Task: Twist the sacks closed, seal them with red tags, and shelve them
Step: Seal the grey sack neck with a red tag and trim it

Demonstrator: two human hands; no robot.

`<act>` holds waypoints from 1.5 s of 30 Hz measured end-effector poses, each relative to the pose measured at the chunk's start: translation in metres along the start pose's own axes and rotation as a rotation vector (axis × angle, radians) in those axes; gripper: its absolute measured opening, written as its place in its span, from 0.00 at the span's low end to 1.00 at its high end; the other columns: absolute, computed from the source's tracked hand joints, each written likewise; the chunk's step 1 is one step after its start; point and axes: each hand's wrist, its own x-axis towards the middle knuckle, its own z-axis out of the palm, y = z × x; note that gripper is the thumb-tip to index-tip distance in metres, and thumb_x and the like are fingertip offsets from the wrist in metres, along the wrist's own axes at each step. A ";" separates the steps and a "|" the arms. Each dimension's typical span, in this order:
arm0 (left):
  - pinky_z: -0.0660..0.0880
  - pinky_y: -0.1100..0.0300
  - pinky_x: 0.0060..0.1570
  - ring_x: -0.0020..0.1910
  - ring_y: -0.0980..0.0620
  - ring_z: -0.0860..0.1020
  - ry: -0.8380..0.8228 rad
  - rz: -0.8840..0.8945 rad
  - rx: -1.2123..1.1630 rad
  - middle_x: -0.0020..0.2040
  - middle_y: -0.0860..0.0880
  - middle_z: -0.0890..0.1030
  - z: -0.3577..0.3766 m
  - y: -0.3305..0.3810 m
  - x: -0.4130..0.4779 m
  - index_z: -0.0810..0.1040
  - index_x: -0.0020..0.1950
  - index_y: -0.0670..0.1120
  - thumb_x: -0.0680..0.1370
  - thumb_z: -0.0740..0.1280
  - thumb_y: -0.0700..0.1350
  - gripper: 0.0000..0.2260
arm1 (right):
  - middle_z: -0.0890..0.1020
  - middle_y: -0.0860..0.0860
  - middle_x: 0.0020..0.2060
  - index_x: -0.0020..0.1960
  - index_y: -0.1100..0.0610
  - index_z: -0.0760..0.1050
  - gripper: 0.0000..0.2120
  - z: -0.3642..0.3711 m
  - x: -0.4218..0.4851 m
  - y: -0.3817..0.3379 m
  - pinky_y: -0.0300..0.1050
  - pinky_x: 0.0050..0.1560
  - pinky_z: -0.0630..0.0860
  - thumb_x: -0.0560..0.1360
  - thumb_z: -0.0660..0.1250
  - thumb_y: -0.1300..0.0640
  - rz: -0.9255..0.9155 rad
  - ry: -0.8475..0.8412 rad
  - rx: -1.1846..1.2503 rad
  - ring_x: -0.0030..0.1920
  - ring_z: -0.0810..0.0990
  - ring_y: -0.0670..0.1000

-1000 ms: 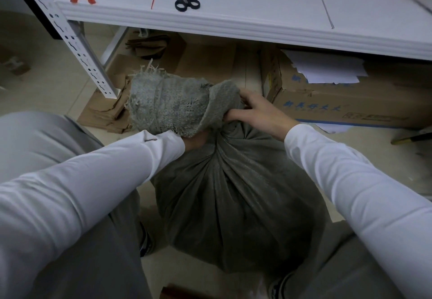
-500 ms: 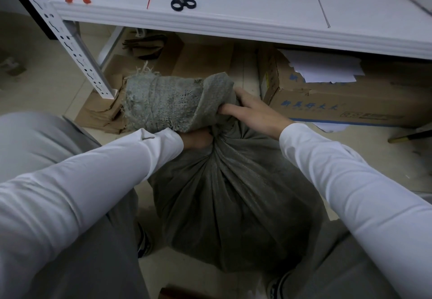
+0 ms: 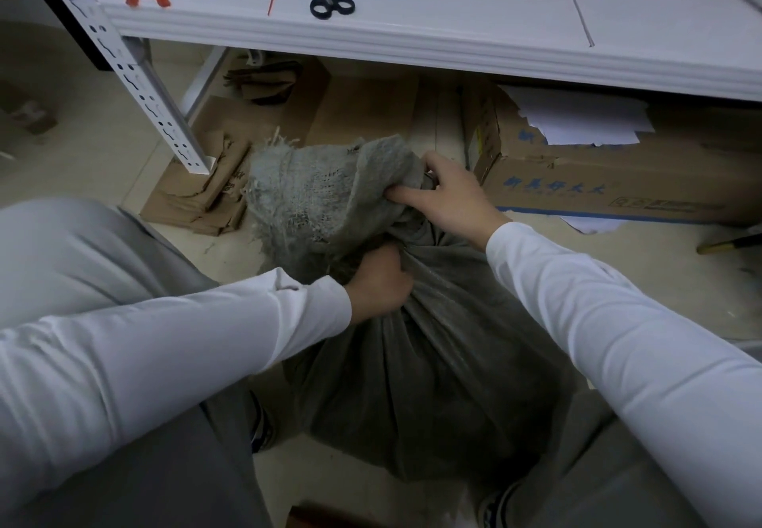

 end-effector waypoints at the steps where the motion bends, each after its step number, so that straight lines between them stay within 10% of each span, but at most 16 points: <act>1: 0.71 0.57 0.60 0.59 0.41 0.76 0.029 -0.008 0.013 0.58 0.39 0.78 0.002 -0.003 -0.001 0.75 0.59 0.37 0.78 0.63 0.39 0.10 | 0.75 0.45 0.40 0.51 0.58 0.74 0.19 0.001 0.000 -0.001 0.41 0.37 0.68 0.71 0.73 0.45 0.003 0.015 -0.005 0.40 0.73 0.44; 4: 0.79 0.48 0.45 0.44 0.35 0.81 0.017 -0.079 -0.079 0.47 0.33 0.81 -0.001 -0.005 0.002 0.75 0.40 0.38 0.77 0.61 0.33 0.07 | 0.75 0.45 0.39 0.44 0.52 0.71 0.15 0.000 -0.001 -0.002 0.40 0.36 0.67 0.71 0.73 0.45 0.016 0.040 -0.007 0.39 0.73 0.43; 9: 0.74 0.60 0.27 0.26 0.47 0.76 -0.050 -0.156 -0.319 0.31 0.39 0.80 -0.010 0.009 0.002 0.75 0.33 0.37 0.75 0.60 0.29 0.13 | 0.74 0.43 0.35 0.38 0.48 0.67 0.16 0.001 -0.003 -0.003 0.36 0.33 0.64 0.70 0.74 0.44 0.013 0.105 -0.097 0.37 0.72 0.42; 18: 0.59 0.61 0.30 0.29 0.53 0.63 -0.272 -0.368 -0.921 0.34 0.48 0.64 -0.032 0.041 -0.001 0.69 0.41 0.48 0.72 0.61 0.51 0.07 | 0.81 0.52 0.41 0.41 0.56 0.76 0.11 -0.008 -0.005 -0.002 0.43 0.40 0.74 0.70 0.74 0.51 0.041 0.056 -0.129 0.45 0.79 0.51; 21: 0.60 0.60 0.31 0.29 0.53 0.64 -0.281 -0.348 -0.895 0.35 0.48 0.67 -0.040 0.044 0.000 0.75 0.52 0.48 0.67 0.65 0.64 0.23 | 0.80 0.50 0.38 0.39 0.55 0.75 0.11 -0.011 -0.007 0.001 0.32 0.32 0.72 0.69 0.76 0.50 0.021 0.023 -0.099 0.40 0.79 0.47; 24: 0.60 0.61 0.29 0.27 0.54 0.64 -0.214 -0.366 -0.825 0.33 0.48 0.68 -0.040 0.050 0.000 0.77 0.55 0.47 0.59 0.68 0.74 0.37 | 0.83 0.53 0.43 0.47 0.57 0.80 0.15 -0.007 -0.006 0.006 0.43 0.45 0.80 0.68 0.76 0.49 0.006 0.027 -0.121 0.46 0.81 0.50; 28: 0.63 0.65 0.24 0.22 0.54 0.68 -0.155 -0.392 -0.784 0.29 0.49 0.72 -0.040 0.052 -0.004 0.77 0.38 0.46 0.65 0.65 0.75 0.30 | 0.83 0.49 0.44 0.51 0.57 0.80 0.14 -0.004 -0.006 0.002 0.43 0.49 0.78 0.70 0.75 0.51 -0.038 -0.010 -0.161 0.47 0.81 0.48; 32: 0.73 0.66 0.18 0.25 0.55 0.80 -0.027 -0.396 -0.792 0.24 0.51 0.78 -0.038 0.061 -0.009 0.79 0.57 0.45 0.76 0.61 0.65 0.25 | 0.81 0.51 0.40 0.47 0.58 0.78 0.12 0.000 -0.005 0.000 0.43 0.43 0.76 0.70 0.74 0.51 -0.063 -0.044 -0.256 0.43 0.80 0.49; 35: 0.78 0.63 0.26 0.26 0.58 0.78 0.088 -0.426 -0.741 0.37 0.50 0.81 -0.036 0.060 -0.006 0.78 0.62 0.41 0.79 0.58 0.62 0.27 | 0.80 0.53 0.35 0.39 0.59 0.78 0.15 -0.004 -0.004 0.001 0.48 0.38 0.74 0.68 0.74 0.47 -0.047 -0.087 -0.268 0.38 0.79 0.51; 39: 0.72 0.55 0.53 0.50 0.58 0.69 0.163 -0.420 -0.762 0.56 0.49 0.76 -0.041 0.055 -0.002 0.74 0.66 0.42 0.82 0.52 0.57 0.24 | 0.84 0.54 0.50 0.57 0.60 0.79 0.31 -0.016 -0.005 0.010 0.55 0.56 0.78 0.69 0.67 0.35 0.091 -0.113 -0.127 0.51 0.82 0.53; 45: 0.65 0.50 0.69 0.70 0.42 0.68 0.166 -0.390 -0.654 0.70 0.42 0.72 -0.038 0.045 -0.005 0.71 0.71 0.43 0.81 0.54 0.60 0.26 | 0.84 0.56 0.32 0.54 0.67 0.80 0.11 -0.023 -0.001 0.034 0.40 0.45 0.81 0.78 0.66 0.61 0.194 0.014 -0.211 0.35 0.85 0.51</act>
